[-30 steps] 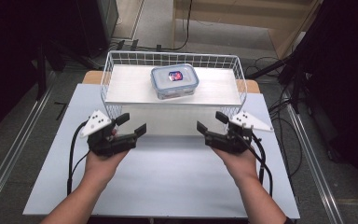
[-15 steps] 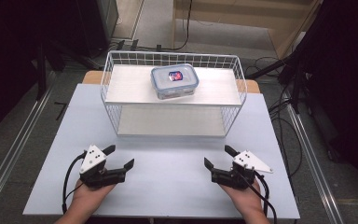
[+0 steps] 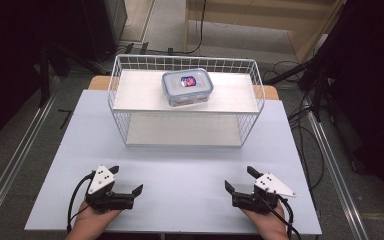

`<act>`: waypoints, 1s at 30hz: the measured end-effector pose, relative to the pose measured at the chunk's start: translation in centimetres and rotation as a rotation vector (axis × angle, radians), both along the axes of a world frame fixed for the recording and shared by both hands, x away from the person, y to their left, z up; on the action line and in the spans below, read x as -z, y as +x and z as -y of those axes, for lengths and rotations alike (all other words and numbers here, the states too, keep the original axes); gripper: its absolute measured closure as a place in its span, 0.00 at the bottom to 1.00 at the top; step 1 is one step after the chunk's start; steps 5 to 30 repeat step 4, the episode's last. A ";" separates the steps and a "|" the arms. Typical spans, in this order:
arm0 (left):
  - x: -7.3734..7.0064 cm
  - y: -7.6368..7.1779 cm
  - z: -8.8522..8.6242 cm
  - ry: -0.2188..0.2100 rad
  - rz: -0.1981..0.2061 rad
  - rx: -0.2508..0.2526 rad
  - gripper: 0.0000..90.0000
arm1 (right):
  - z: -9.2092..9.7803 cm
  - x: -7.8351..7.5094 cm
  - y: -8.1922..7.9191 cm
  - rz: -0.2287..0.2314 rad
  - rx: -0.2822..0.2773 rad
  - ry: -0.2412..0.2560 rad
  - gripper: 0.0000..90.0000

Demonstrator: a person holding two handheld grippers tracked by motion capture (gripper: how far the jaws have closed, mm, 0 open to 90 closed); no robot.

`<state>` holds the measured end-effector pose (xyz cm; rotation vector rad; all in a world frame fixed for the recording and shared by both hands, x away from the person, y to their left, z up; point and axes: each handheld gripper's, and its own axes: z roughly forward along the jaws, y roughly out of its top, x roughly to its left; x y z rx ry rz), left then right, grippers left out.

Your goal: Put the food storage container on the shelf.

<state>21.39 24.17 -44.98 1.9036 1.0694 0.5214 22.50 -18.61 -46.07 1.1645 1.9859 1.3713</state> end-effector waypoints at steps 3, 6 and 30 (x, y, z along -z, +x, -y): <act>-0.1 0.0 -0.1 -0.010 0.002 -0.007 0.00 | 0.1 -0.1 -0.1 0.004 0.004 0.002 0.12; -0.2 0.0 -0.2 -0.011 0.003 -0.010 0.00 | 0.1 -0.1 0.0 0.004 0.007 0.004 0.12; -0.2 0.0 -0.2 -0.011 0.003 -0.010 0.00 | 0.1 -0.1 0.0 0.004 0.007 0.004 0.12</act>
